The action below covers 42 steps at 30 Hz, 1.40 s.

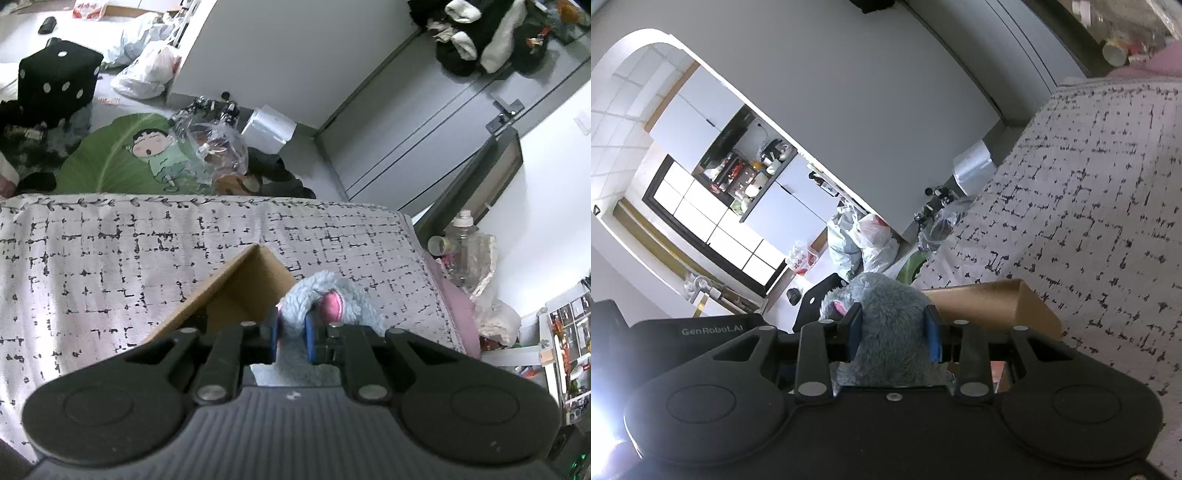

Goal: Organize soft objects
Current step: 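Lift the grey mouse plush with the right tool and carry it over the box, then lower the mouse plush into the box and open the right tool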

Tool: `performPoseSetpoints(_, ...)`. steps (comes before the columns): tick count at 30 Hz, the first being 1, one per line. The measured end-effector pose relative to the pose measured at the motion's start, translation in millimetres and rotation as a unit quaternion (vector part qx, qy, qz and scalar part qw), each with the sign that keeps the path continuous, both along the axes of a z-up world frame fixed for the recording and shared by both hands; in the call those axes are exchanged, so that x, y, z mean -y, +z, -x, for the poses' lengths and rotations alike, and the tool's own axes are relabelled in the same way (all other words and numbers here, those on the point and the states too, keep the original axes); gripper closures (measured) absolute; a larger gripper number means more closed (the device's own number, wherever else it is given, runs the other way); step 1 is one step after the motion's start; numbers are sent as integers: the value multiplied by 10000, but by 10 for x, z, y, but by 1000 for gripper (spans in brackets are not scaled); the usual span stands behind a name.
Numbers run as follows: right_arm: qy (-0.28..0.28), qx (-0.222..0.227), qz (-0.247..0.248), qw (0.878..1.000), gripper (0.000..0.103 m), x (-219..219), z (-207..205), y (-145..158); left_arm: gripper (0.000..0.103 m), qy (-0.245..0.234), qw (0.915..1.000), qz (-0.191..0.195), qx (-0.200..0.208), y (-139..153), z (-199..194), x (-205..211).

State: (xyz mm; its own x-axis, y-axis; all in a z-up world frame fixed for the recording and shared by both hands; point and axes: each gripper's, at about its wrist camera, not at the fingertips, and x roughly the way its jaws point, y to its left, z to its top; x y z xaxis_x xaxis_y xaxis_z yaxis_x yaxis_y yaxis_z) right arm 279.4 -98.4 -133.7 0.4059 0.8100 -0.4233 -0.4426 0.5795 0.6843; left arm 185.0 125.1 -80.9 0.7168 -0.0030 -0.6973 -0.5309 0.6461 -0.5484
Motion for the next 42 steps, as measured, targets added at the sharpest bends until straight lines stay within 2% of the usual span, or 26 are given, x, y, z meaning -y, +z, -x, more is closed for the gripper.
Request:
performPoseSetpoints(5,6,-38,84,10000,67,-80,-55,-50,90,59,9999,4,-148,-52,-85,-57)
performPoseSetpoints(7,-46,-44,178,9998,62,-94,-71,-51,89,48,9998,4,-174,-70,-130,-71)
performPoseSetpoints(8,-59,-48,227,9997,58,-97,-81,-56,88,40,9998,-4,-212,-83,-153,-75)
performPoseSetpoints(10,-96,-86,291,9995,33,-79,-97,-64,87,129,9991,-85,-389,-109,-182,-93)
performPoseSetpoints(13,-118,-182,263,9994,28,-20,-129,-51,84,254,9986,-138,-443,-97,-162,-123)
performPoseSetpoints(18,-139,-217,172,9995,20,49,-92,26,70,364,9972,-192,-623,-15,-102,-157)
performPoseSetpoints(19,-152,-201,188,9995,17,59,-74,44,61,389,9969,-244,-635,15,-83,-159)
performPoseSetpoints(20,-165,-189,210,9995,17,62,-67,56,54,417,9965,-308,-651,45,-61,-153)
performPoseSetpoints(23,-201,-162,233,9994,14,106,-25,87,45,369,9959,-469,-675,139,15,-114)
performPoseSetpoints(25,-293,-162,267,9991,10,162,14,94,42,181,9963,-500,-680,196,51,-72)
performPoseSetpoints(28,-407,-121,263,9988,8,285,100,93,32,-67,9957,-594,-713,301,143,24)
performPoseSetpoints(31,-543,-57,470,9974,4,395,175,108,24,-232,9952,-743,-592,419,260,128)
performPoseSetpoints(39,-791,116,711,9943,0,592,323,241,13,-593,9933,-914,-383,698,570,303)
performPoseSetpoints(42,-842,168,872,9925,0,599,391,310,8,-788,9902,-1072,-427,786,709,363)
